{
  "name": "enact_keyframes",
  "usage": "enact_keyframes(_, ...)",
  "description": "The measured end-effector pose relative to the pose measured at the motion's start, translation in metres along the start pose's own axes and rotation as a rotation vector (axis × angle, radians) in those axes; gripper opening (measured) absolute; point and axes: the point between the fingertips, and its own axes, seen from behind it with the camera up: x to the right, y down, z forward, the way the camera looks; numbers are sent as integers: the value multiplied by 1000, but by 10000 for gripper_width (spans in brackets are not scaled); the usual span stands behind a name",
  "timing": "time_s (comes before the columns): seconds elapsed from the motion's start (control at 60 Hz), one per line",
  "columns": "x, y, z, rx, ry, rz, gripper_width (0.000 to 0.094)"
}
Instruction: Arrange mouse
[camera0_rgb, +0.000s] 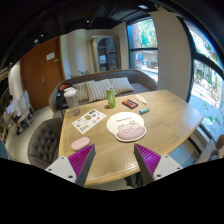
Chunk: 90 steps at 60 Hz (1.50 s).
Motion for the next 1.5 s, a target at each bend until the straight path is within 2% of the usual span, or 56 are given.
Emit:
enact_keyframes(0.2,-9,-8,11,19,-4,14,815)
enact_keyframes(0.5,-81,27,62,-1,-184,-100,831)
enact_keyframes(0.633,-113,77,115,-108,-260,-146,832)
enact_keyframes(0.933,-171,111,182,-144,-415,-233,831)
enact_keyframes(0.967,-175,104,186,-111,-423,-245,829)
enact_keyframes(1.217,-209,94,209,-128,-503,-298,830)
enact_keyframes(1.5,-241,87,227,-118,-507,-340,808)
